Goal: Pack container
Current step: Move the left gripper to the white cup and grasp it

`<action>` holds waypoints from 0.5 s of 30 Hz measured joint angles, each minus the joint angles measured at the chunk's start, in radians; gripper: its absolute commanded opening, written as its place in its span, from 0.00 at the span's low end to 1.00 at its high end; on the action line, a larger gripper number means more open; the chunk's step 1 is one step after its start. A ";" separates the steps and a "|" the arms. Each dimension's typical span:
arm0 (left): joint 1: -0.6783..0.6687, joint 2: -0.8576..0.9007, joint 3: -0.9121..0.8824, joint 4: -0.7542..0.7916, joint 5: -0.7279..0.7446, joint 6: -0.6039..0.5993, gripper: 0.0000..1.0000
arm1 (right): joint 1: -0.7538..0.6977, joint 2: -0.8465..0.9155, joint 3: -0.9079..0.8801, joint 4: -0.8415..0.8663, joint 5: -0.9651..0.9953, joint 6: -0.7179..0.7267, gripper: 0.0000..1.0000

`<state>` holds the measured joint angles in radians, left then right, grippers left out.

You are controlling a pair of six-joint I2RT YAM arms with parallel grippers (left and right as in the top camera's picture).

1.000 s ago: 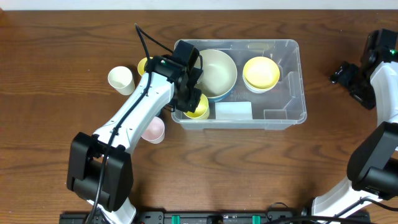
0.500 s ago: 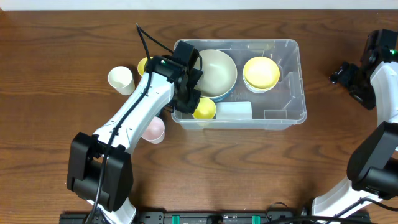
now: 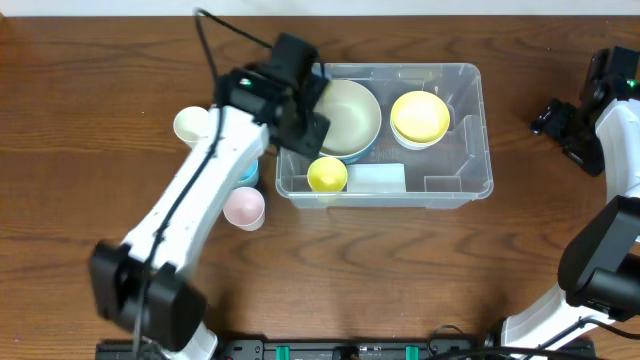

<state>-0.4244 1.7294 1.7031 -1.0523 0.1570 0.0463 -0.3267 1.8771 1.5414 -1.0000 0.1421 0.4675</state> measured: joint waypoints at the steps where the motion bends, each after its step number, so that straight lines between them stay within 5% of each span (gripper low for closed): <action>1: 0.008 -0.025 0.008 0.000 -0.010 -0.003 0.70 | 0.000 0.000 0.000 0.000 0.000 0.000 0.99; 5: 0.061 -0.134 0.027 -0.024 -0.102 -0.023 0.72 | 0.000 0.000 0.000 0.000 0.000 0.000 0.99; 15: 0.290 -0.156 0.000 -0.071 -0.278 -0.170 0.98 | 0.000 0.000 0.000 0.000 0.000 0.000 0.99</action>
<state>-0.1341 1.5738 1.7035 -1.1236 -0.1207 -0.1234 -0.3267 1.8771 1.5414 -1.0000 0.1421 0.4675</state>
